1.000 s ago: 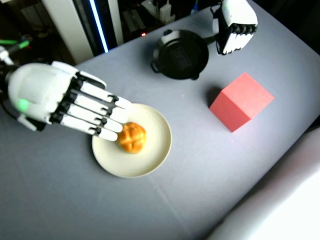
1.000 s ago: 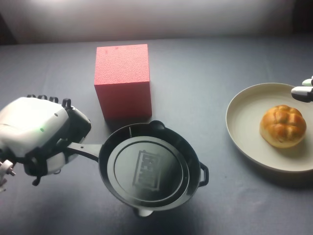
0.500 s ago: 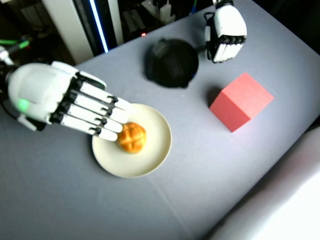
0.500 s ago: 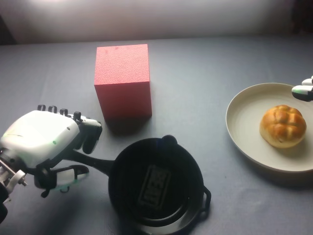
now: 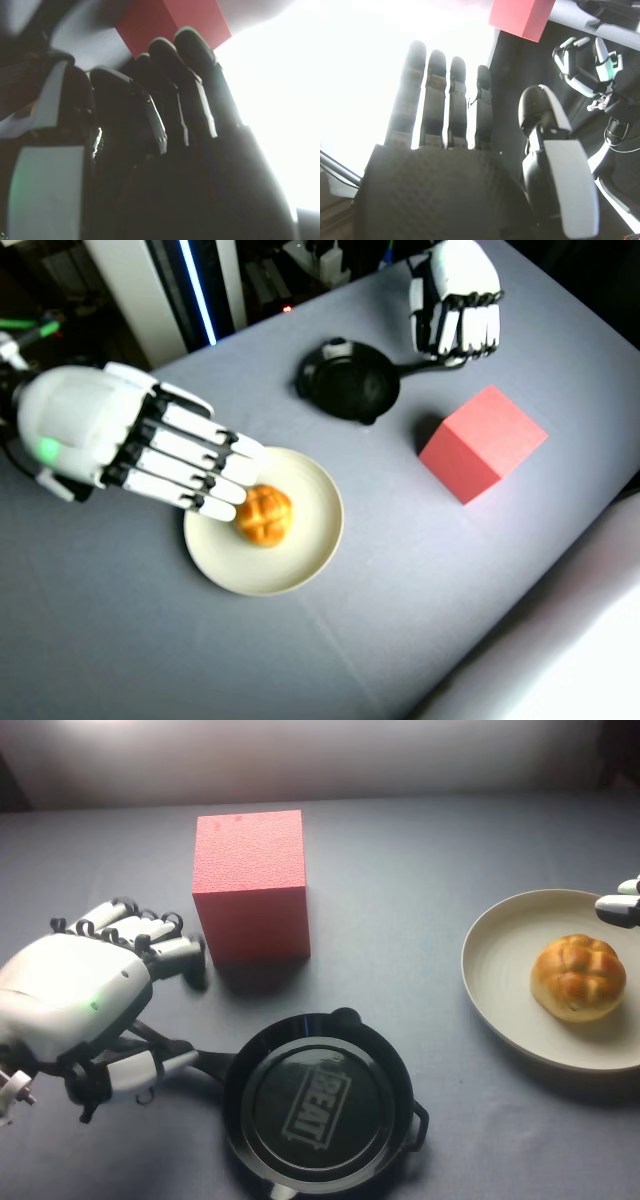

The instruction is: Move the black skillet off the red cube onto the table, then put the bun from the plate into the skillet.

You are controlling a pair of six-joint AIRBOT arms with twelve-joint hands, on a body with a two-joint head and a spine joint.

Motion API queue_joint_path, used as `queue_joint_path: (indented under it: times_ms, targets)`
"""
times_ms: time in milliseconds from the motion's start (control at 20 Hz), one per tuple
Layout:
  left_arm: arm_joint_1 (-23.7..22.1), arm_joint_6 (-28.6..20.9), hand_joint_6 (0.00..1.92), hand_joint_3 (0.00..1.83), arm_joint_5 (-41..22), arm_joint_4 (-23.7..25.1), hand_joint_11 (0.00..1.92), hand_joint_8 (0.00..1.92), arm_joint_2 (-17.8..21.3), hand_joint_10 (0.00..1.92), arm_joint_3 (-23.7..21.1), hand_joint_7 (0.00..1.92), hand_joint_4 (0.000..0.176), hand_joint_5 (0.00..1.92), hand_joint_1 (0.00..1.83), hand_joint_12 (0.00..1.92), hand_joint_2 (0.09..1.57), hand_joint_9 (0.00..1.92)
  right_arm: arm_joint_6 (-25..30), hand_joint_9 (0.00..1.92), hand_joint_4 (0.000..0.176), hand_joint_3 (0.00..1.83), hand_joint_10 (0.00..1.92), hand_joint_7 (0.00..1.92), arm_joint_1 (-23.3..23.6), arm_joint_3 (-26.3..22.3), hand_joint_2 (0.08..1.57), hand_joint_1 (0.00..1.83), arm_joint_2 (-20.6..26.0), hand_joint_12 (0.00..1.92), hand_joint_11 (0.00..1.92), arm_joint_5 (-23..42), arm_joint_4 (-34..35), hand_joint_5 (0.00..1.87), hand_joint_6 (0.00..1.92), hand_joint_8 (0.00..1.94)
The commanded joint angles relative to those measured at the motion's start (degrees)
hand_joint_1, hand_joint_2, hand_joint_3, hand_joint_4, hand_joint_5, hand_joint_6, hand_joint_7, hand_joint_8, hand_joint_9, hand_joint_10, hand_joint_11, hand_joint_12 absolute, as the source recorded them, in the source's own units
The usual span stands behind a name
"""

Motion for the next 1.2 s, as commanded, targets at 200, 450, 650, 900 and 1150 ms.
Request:
queue_joint_path:
  times_ms: [200, 450, 650, 900, 1150]
  targets:
    - [1.0, -0.4, 0.01, 0.00, -13.3, 4.1, 0.02, 0.02, 3.5, 0.06, -2.9, 0.41, 0.047, 0.36, 0.82, 0.90, 1.03, 0.38, 1.0, 0.39, 0.081, 0.00, 0.00, 0.41, 2.1, 2.2, 1.14, 0.82, 0.0, 0.03, 0.46, 4.9, 0.9, 0.44, 0.00, 0.00]
    - [2.9, -1.6, 0.00, 0.00, -17.4, 6.1, 0.00, 0.00, 5.9, 0.00, -4.9, 0.19, 0.097, 0.23, 0.76, 0.69, 0.94, 0.18, 2.4, 0.38, 0.021, 0.00, 0.01, 0.43, 7.8, 6.8, 1.00, 1.04, -2.1, 0.04, 0.46, -6.5, -2.0, 0.44, 0.00, 0.01]
    - [3.8, -1.6, 0.00, 0.00, -18.9, 6.4, 0.00, 0.00, 6.6, 0.00, -5.7, 0.15, 0.114, 0.19, 0.81, 0.36, 0.92, 0.09, 3.8, 0.42, 0.032, 0.00, 0.01, 0.45, 12.4, 11.8, 0.93, 1.22, -5.1, 0.08, 0.46, -17.5, -5.0, 0.48, 0.01, 0.01]
    - [4.3, -2.0, 0.00, 0.00, -18.9, 6.2, 0.00, 0.00, 6.6, 0.00, -5.8, 0.15, 0.109, 0.20, 0.80, 0.48, 0.93, 0.11, 3.8, 0.50, 0.036, 0.00, 0.02, 0.54, 18.3, 15.7, 0.94, 1.21, -8.3, 0.09, 0.42, -27.6, -10.1, 0.52, 0.00, 0.01]
    - [4.5, -2.0, 0.00, 0.00, -18.9, 5.8, 0.00, 0.00, 6.6, 0.00, -5.8, 0.15, 0.106, 0.21, 0.80, 0.50, 0.95, 0.11, 3.8, 0.90, 0.000, 0.00, 0.03, 1.15, 19.3, 16.5, 1.07, 1.24, -9.2, 1.07, 0.20, -28.8, -10.5, 0.94, 0.79, 0.50]
